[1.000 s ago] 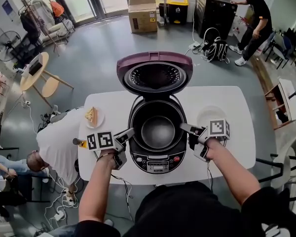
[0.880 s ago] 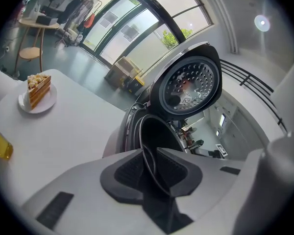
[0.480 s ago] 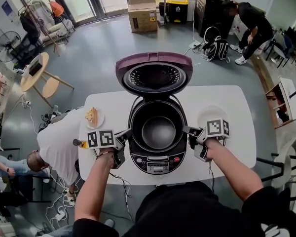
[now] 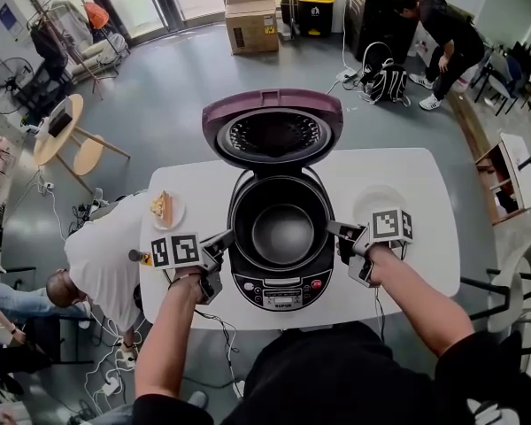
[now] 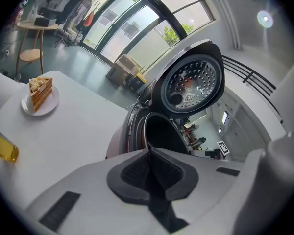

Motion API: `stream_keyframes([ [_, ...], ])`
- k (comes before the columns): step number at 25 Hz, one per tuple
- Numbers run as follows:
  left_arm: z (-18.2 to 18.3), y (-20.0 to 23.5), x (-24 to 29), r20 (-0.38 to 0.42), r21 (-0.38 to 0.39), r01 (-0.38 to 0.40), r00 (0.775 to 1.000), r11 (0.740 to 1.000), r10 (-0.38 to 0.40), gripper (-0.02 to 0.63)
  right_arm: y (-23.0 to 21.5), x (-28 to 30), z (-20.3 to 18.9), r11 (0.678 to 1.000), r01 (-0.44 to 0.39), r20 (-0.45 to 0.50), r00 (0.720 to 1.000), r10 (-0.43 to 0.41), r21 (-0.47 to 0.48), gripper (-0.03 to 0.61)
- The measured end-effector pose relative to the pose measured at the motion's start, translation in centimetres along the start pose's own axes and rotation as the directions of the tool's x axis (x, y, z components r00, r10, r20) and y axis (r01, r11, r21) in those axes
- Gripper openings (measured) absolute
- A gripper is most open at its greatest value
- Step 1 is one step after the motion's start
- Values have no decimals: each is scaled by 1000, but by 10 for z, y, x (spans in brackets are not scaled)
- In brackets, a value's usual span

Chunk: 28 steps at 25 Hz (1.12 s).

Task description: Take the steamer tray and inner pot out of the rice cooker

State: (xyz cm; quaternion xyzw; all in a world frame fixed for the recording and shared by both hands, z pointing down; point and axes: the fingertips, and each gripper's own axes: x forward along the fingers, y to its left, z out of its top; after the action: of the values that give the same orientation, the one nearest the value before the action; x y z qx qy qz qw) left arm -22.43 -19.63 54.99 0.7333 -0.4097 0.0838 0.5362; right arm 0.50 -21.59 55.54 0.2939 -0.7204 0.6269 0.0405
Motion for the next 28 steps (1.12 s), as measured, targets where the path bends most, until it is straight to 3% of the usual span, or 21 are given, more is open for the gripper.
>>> stream_keyframes([
  [10,12,-22,-24,73,42,51,996,998,-54,17,33,-14,4,998,-55,68,996,58,-40,8],
  [20,23,-71,-65,172,188,78,979,979,-111,17,83,-50,3,972,-95,182,974,135,-214,9],
  [28,20,-118,-82,232,307,54,964,950,-129,20,116,-91,-2,947,-196,244,934,259,-255,14],
])
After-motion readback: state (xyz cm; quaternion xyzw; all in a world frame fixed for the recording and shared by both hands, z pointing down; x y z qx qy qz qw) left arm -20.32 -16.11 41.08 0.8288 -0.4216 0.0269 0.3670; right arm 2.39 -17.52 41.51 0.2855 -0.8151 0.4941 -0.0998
